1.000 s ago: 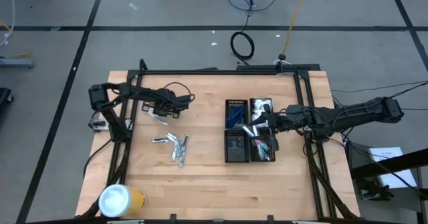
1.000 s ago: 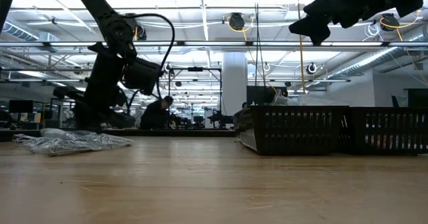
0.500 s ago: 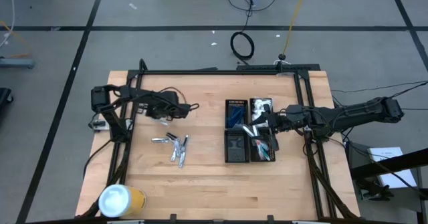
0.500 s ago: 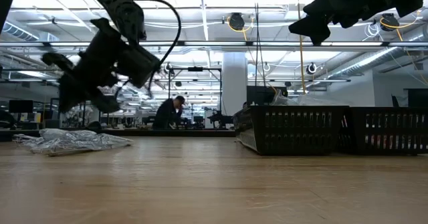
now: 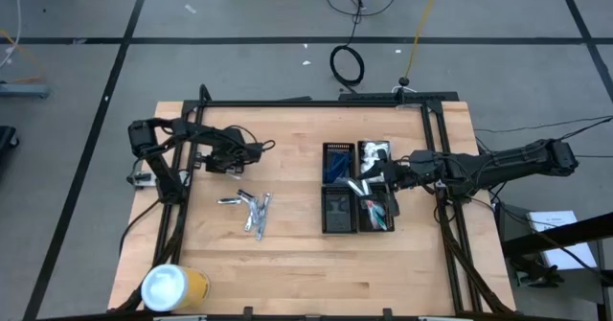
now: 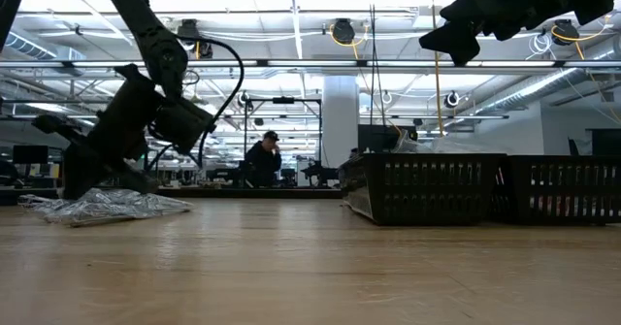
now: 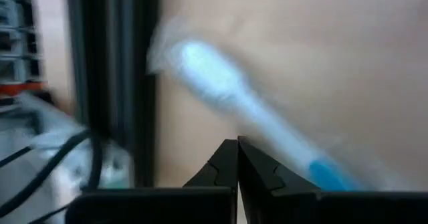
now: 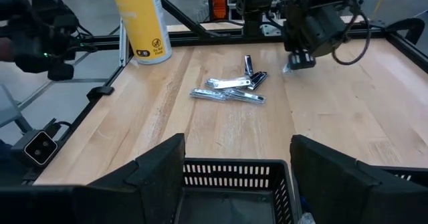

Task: Pick & Place Travel size toiletries
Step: Put the blue toothbrush into the bottom right black basket

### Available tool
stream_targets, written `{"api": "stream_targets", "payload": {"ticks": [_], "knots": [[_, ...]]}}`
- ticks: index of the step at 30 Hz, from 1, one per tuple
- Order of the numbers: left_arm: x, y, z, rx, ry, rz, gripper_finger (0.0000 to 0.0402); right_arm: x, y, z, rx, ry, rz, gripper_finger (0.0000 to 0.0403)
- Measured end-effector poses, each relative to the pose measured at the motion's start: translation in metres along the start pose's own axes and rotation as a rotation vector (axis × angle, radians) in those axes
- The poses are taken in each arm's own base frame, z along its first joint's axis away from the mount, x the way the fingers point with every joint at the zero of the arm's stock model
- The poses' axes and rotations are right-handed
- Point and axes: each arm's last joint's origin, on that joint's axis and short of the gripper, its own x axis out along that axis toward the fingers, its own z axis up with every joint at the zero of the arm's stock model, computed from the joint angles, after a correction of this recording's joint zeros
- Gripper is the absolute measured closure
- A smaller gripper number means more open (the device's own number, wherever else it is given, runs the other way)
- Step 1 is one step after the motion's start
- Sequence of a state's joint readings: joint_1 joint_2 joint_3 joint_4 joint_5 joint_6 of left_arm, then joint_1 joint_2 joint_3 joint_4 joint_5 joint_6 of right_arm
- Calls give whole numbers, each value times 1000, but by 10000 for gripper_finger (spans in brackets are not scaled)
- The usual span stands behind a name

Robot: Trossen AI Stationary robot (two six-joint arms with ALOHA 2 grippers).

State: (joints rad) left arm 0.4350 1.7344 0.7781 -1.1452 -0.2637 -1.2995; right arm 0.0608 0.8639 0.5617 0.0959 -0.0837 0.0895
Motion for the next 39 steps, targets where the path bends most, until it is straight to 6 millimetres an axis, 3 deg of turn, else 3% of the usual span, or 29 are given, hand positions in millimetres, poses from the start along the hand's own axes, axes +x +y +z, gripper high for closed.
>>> {"api": "stream_targets", "payload": {"ticks": [8,18,26,32,36,39], "knots": [[-4,-15,11,73,-116,-142,400,0,0,0,-4,0,0,147],[-27,-48,7,279,-512,-313,395,0,0,0,-8,0,0,147],[-51,-54,7,334,-528,-386,396,0,0,0,3,2,-2,147],[-76,-56,11,387,-528,-461,347,0,0,0,3,2,-3,147],[-86,-58,11,430,-448,-539,282,0,0,0,3,2,-4,147],[-83,-54,9,412,-370,-528,230,0,0,0,3,2,-4,147]]}}
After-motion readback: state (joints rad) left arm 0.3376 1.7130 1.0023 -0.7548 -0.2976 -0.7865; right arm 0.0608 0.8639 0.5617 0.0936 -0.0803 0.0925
